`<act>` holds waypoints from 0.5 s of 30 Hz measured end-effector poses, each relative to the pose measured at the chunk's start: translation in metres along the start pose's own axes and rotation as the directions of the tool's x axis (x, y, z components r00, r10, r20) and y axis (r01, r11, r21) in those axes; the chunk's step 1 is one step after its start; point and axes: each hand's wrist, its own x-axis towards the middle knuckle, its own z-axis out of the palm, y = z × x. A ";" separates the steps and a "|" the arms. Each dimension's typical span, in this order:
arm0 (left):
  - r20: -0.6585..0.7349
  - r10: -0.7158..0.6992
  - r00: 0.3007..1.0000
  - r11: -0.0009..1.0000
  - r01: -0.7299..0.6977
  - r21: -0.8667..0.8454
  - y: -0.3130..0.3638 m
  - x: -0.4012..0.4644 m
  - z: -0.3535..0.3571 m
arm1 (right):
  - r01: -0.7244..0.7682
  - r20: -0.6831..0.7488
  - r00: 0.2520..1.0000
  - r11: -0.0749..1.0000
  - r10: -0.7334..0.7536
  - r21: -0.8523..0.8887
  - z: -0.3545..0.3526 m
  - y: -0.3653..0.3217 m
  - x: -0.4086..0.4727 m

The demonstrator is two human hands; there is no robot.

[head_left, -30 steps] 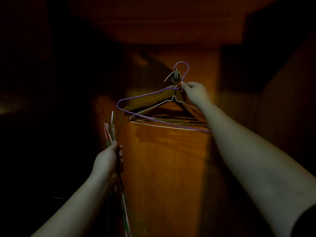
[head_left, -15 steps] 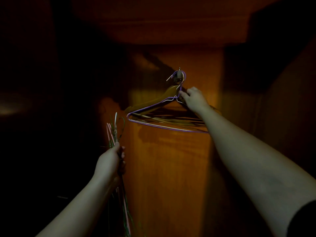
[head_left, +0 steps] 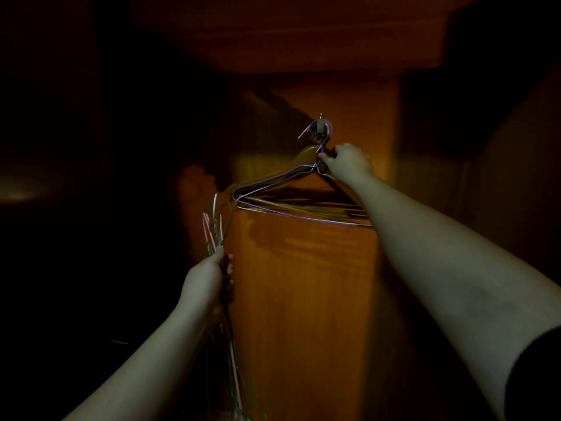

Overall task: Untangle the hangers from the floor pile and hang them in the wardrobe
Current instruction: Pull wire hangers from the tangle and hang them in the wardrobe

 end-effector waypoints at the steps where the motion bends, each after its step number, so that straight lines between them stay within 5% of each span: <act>1: 0.008 -0.007 1.000 1.000 0.007 0.002 0.000 0.000 -0.001 | -0.009 0.008 1.000 1.000 0.009 -0.011 0.000 -0.001 0.001; 10: 0.072 -0.071 0.995 0.996 0.074 -0.042 -0.004 -0.004 -0.011 | -0.089 -0.044 0.995 0.993 0.093 0.081 0.003 -0.001 -0.008; 15: 0.139 -0.097 0.985 0.991 0.109 -0.078 -0.018 -0.010 -0.023 | 0.010 -0.153 0.986 0.899 0.064 0.439 0.014 -0.014 -0.078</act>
